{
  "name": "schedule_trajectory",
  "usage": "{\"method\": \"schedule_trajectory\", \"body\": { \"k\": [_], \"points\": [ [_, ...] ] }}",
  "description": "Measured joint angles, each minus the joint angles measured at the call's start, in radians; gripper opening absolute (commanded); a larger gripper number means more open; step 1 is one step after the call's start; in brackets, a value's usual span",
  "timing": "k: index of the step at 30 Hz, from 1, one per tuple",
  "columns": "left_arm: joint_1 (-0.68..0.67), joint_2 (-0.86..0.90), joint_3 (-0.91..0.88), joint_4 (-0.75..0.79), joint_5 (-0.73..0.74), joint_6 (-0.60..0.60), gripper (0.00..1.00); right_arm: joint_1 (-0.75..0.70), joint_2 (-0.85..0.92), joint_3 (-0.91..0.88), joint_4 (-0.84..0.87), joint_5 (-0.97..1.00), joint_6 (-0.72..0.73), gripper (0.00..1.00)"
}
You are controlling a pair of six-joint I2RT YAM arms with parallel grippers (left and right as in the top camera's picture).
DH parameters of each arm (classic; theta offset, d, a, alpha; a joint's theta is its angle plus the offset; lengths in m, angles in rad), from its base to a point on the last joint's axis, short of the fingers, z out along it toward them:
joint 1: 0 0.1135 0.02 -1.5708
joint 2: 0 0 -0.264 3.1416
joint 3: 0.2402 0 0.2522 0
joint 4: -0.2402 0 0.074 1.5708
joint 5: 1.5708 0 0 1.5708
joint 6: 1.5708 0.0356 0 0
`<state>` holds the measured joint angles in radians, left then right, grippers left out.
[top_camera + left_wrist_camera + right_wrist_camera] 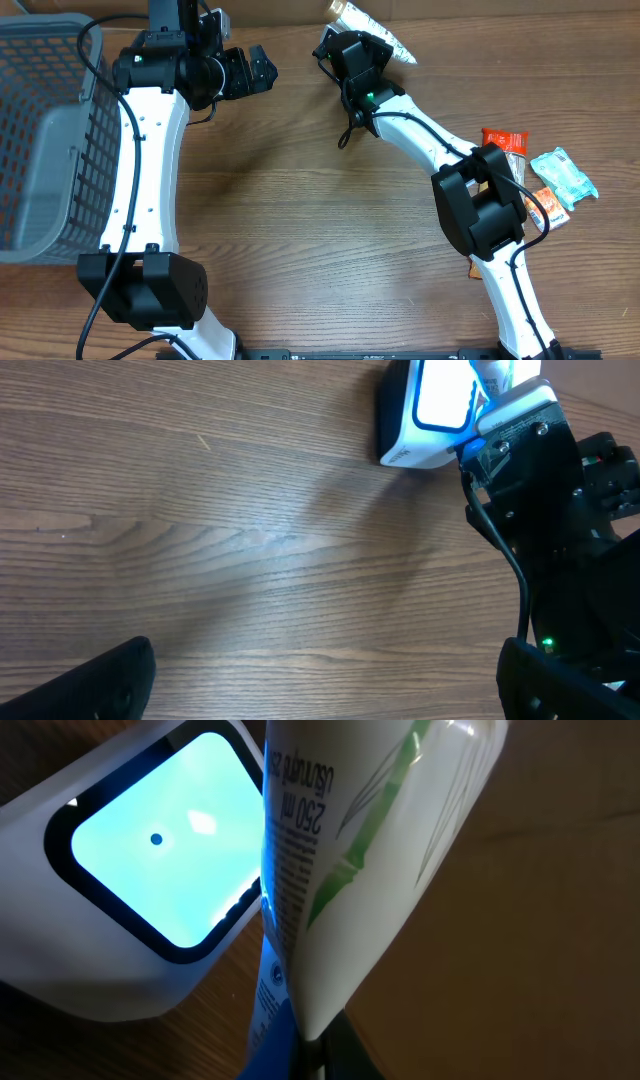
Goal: Scan the item barcode
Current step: 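Lift the white tube and hold it over the white scanner, then place the white tube beside the spaghetti on the right and release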
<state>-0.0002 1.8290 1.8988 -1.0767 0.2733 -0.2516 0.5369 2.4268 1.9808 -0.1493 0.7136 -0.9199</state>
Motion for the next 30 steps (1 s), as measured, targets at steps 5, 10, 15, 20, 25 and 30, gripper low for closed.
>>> {"method": "schedule_trajectory", "body": {
  "k": [5,10,15,20,25,30],
  "points": [
    [0.0,0.0,0.0,0.0,0.0,0.0,1.0,0.006,0.0,0.0,0.0,0.002,0.028,0.04],
    [0.0,0.0,0.0,0.0,0.0,0.0,1.0,0.021,-0.029,0.0,-0.106,-0.024,0.114,0.04],
    [0.0,0.0,0.0,0.0,0.0,0.0,1.0,0.029,-0.197,-0.005,-0.488,-0.166,0.313,0.04],
    [0.0,0.0,0.0,0.0,0.0,0.0,1.0,0.001,-0.462,0.0,-0.903,-0.432,0.581,0.04],
    [0.0,0.0,0.0,0.0,0.0,0.0,1.0,-0.098,-0.62,0.014,-1.244,-0.725,0.812,0.04],
    [0.0,0.0,0.0,0.0,0.0,0.0,1.0,-0.179,-0.603,-0.182,-1.263,-0.847,0.927,0.04]
  ]
}}
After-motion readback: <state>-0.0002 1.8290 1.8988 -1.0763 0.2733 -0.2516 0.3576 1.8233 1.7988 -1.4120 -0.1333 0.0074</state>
